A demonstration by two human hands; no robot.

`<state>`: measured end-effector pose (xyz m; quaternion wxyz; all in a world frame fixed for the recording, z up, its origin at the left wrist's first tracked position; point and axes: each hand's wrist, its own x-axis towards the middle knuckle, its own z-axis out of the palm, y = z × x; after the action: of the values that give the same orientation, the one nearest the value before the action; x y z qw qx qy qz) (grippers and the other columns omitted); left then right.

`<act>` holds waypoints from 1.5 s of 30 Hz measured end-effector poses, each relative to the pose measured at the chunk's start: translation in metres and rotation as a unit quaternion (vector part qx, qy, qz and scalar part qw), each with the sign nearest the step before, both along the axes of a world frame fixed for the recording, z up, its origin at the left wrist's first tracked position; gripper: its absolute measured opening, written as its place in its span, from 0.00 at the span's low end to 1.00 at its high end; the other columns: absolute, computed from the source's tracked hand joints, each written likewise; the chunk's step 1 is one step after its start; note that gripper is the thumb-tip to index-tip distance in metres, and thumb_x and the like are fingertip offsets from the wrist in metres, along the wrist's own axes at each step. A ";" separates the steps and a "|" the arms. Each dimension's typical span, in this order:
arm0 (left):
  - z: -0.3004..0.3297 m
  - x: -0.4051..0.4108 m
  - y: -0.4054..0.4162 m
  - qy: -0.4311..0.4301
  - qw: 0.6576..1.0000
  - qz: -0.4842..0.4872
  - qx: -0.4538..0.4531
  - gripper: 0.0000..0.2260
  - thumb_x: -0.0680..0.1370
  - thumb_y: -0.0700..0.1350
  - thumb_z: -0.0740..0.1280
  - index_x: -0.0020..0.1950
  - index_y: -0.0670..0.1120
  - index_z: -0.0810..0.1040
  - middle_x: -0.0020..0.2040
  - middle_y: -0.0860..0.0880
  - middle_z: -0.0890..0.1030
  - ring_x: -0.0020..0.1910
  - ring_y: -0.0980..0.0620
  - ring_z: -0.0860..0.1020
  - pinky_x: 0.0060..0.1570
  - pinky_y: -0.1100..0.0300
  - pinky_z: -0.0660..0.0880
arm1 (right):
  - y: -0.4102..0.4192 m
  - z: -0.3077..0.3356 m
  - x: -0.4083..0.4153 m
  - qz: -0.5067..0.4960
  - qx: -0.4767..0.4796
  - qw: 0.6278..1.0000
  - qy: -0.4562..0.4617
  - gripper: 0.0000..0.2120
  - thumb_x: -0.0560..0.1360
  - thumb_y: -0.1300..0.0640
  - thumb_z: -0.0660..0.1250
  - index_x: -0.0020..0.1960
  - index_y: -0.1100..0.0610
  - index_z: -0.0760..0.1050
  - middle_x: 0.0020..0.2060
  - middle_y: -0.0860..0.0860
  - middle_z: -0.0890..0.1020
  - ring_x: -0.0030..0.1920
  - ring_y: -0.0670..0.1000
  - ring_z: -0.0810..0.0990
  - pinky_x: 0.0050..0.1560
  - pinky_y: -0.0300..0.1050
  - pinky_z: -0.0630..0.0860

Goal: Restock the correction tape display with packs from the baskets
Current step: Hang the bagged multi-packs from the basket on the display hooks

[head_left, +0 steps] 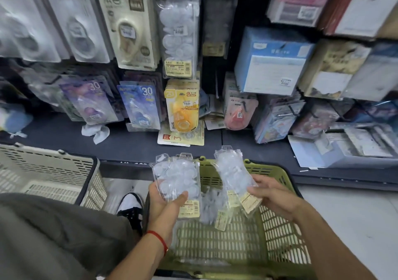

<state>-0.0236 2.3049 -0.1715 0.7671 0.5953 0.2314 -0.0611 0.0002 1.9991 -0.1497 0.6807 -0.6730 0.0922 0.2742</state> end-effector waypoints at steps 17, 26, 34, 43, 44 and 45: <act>0.200 0.085 0.021 -0.242 0.959 -0.098 -0.110 0.47 0.57 0.47 0.89 0.71 0.61 0.70 0.69 0.52 0.79 0.66 0.46 0.82 0.67 0.42 0.77 | 0.104 0.202 0.072 -0.087 -0.068 0.942 -0.316 0.07 0.83 0.59 0.68 0.57 0.51 0.84 0.49 0.54 0.89 0.50 0.56 0.89 0.51 0.54 0.84; 0.244 0.144 0.068 -0.325 0.943 -0.048 0.049 0.38 0.57 0.48 0.90 0.55 0.75 0.74 0.62 0.48 0.82 0.56 0.42 0.86 0.54 0.39 0.84 | 0.091 0.230 0.111 -0.175 -0.037 0.915 -0.361 0.07 0.83 0.60 0.66 0.58 0.55 0.81 0.49 0.56 0.89 0.50 0.58 0.88 0.56 0.57 0.81; 0.233 0.151 0.067 -0.337 0.941 -0.026 0.028 0.33 0.55 0.49 0.84 0.53 0.72 0.76 0.55 0.54 0.87 0.52 0.43 0.88 0.48 0.46 0.85 | 0.092 0.227 0.118 -0.205 0.019 0.921 -0.332 0.10 0.83 0.60 0.66 0.52 0.50 0.85 0.49 0.57 0.89 0.48 0.56 0.88 0.50 0.52 0.84; 0.235 0.146 0.064 -0.344 0.939 -0.014 -0.012 0.37 0.55 0.47 0.83 0.60 0.63 0.75 0.61 0.45 0.84 0.57 0.37 0.86 0.56 0.38 0.82 | 0.085 0.230 0.112 -0.183 0.008 0.923 -0.339 0.11 0.83 0.60 0.66 0.52 0.48 0.86 0.49 0.56 0.89 0.46 0.54 0.89 0.42 0.46 0.83; 0.235 0.146 0.064 -0.343 0.939 -0.012 -0.014 0.37 0.55 0.47 0.83 0.61 0.63 0.74 0.62 0.44 0.84 0.57 0.37 0.85 0.56 0.37 0.82 | 0.084 0.229 0.112 -0.178 0.011 0.924 -0.339 0.10 0.83 0.60 0.67 0.52 0.49 0.86 0.49 0.57 0.89 0.46 0.54 0.89 0.41 0.45 0.83; 0.235 0.146 0.064 -0.342 0.939 -0.011 -0.016 0.38 0.55 0.47 0.83 0.62 0.63 0.74 0.62 0.43 0.84 0.57 0.37 0.85 0.57 0.36 0.81 | 0.084 0.229 0.112 -0.172 0.014 0.925 -0.339 0.10 0.83 0.59 0.67 0.52 0.49 0.86 0.49 0.56 0.89 0.46 0.54 0.89 0.42 0.45 0.83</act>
<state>0.1222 2.3685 0.0636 0.8088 0.5702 -0.0524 0.1343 0.1118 2.0835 0.0796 0.7174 -0.6900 -0.0332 -0.0902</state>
